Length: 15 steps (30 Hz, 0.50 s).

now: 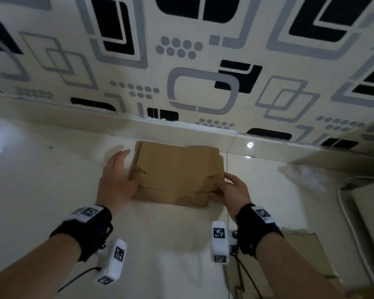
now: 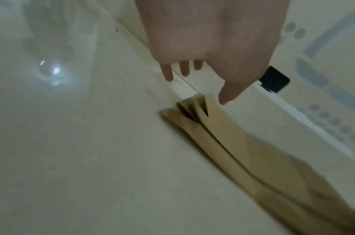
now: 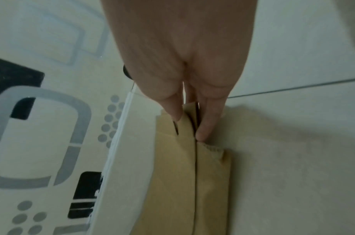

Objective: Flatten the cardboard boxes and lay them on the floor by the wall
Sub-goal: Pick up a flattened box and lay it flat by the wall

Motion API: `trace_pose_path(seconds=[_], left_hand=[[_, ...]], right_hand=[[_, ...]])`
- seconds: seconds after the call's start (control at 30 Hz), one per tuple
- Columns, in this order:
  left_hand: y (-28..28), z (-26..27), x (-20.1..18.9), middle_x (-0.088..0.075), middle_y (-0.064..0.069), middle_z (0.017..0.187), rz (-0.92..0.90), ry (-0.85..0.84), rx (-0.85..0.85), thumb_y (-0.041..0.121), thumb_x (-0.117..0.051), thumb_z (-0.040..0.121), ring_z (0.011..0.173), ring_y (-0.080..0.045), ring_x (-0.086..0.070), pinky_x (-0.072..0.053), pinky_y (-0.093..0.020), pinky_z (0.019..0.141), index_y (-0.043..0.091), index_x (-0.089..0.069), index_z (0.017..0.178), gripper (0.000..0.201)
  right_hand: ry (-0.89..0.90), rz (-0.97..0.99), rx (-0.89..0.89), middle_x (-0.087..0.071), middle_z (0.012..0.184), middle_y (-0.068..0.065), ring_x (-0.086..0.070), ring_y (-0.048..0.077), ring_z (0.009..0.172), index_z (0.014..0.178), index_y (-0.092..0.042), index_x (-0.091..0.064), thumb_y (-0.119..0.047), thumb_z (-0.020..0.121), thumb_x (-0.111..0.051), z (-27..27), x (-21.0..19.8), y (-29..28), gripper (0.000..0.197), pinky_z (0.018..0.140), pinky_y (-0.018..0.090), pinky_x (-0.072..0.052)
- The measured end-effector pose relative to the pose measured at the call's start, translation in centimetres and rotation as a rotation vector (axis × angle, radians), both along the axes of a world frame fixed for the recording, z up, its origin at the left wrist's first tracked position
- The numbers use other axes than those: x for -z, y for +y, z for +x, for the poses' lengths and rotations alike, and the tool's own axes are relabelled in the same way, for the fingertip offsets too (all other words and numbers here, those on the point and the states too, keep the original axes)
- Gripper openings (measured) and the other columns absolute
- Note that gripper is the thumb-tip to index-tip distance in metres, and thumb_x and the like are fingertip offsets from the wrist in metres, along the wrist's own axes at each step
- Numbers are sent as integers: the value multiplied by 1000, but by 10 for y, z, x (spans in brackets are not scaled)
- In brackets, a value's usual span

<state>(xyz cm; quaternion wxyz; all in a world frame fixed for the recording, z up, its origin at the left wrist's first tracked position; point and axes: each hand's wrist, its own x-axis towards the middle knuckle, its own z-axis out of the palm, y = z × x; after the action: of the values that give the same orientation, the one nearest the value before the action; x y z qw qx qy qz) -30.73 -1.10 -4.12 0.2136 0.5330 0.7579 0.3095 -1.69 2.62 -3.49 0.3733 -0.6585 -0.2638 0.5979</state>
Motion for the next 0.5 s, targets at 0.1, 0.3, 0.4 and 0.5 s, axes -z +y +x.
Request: trace_pose_path(seconds=[0.1,0.3,0.4,0.5], left_hand=[[-10,-3,7,-53,0,145,-67,248,196,29,-73,86,131,-28,-47,-43,-43,101,24,-60,138,53],[-14,-2,23,-32,11,161,-238,355,322,43,-63,94,148,-15,-22,-21,-30,115,32,-52,147,55],[-10,4,20,-38,9,159,-264,450,290,46,-60,93,147,-18,-26,-22,-39,114,36,-58,141,49],[-8,28,3,-59,-4,135,-171,433,250,47,-57,82,129,-27,-45,-33,-48,100,23,-76,110,41]], right_hand=[[9,27,17,-67,112,18,-70,25,90,124,-5,-54,4,86,-67,-12,12,-1,42,62,25,-61],[-469,187,-262,-73,92,17,-69,26,85,102,-7,-70,-9,85,-60,-6,26,-5,20,78,36,-59],[-616,163,-393,-66,103,20,-65,31,94,116,-10,-71,-20,85,-54,11,21,-9,37,87,33,-53],[-724,116,-358,-48,135,13,-49,30,126,141,-19,-55,-19,90,-54,39,6,-18,51,110,39,-42]])
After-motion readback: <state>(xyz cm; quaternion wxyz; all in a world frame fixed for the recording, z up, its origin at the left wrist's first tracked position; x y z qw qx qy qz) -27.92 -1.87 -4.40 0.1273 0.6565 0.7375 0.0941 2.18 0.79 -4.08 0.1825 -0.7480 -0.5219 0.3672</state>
